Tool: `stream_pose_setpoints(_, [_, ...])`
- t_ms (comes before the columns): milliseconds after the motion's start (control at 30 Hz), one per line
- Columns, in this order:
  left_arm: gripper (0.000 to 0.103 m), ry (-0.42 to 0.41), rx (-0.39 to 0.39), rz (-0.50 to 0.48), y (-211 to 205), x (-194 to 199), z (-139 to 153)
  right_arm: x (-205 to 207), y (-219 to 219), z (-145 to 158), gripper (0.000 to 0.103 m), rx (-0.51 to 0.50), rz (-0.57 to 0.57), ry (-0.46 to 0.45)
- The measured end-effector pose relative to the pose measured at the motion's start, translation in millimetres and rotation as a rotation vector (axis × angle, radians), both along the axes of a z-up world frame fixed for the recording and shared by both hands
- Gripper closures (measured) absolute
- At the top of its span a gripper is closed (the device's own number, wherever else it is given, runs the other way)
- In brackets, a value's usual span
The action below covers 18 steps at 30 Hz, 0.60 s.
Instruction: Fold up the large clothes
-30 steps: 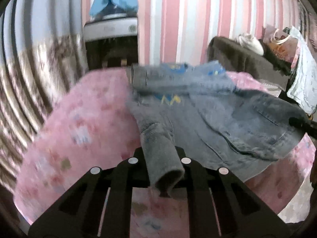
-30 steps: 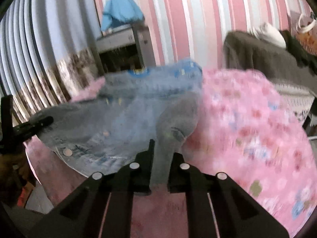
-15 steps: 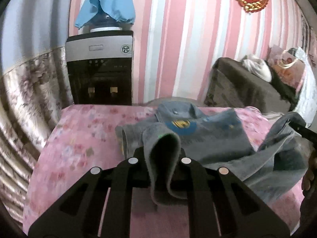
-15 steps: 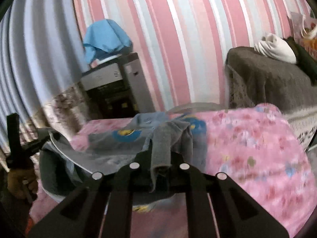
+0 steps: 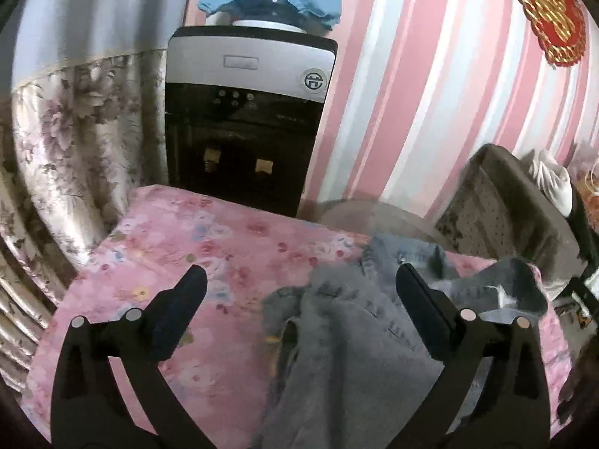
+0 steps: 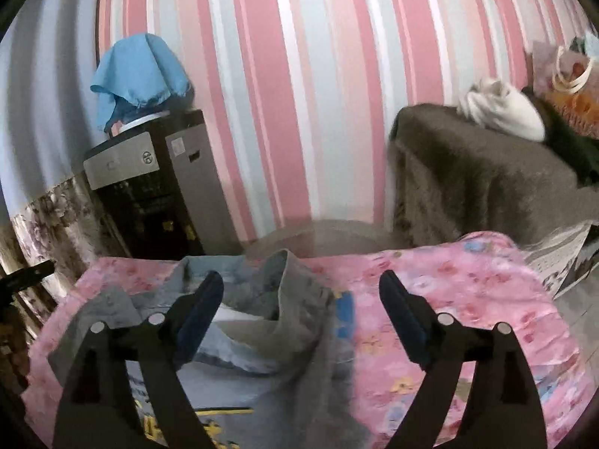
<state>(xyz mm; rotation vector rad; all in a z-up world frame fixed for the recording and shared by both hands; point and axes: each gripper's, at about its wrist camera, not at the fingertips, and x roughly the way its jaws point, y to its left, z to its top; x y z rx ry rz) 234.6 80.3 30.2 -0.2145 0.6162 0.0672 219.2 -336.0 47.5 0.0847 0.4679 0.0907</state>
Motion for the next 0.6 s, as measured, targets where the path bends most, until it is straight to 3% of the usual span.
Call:
stream_pose_setpoints(133, [0.003, 0.032, 0.139, -0.041, -11, -15, -20, 1, -8, -26, 0.015, -0.074, -0.002, 0.079])
stream_pose_setpoints(233, [0.003, 0.085, 0.213, -0.072, -15, -12, -45, 7, -15, -42, 0.015, -0.074, -0.012, 0.139])
stream_pose_setpoints(333, [0.003, 0.13, 0.28, -0.099, -22, -4, -65, 9, -14, -50, 0.015, -0.094, 0.002, 0.151])
stream_pose_setpoints(467, [0.003, 0.14, 0.305, -0.144, -30, 11, -78, 19, -4, -57, 0.015, -0.149, 0.041, 0.164])
stream_pose_setpoints(600, [0.003, 0.155, 0.29, -0.163, -36, 33, -78, 46, 15, -70, 0.015, -0.18, 0.08, 0.236])
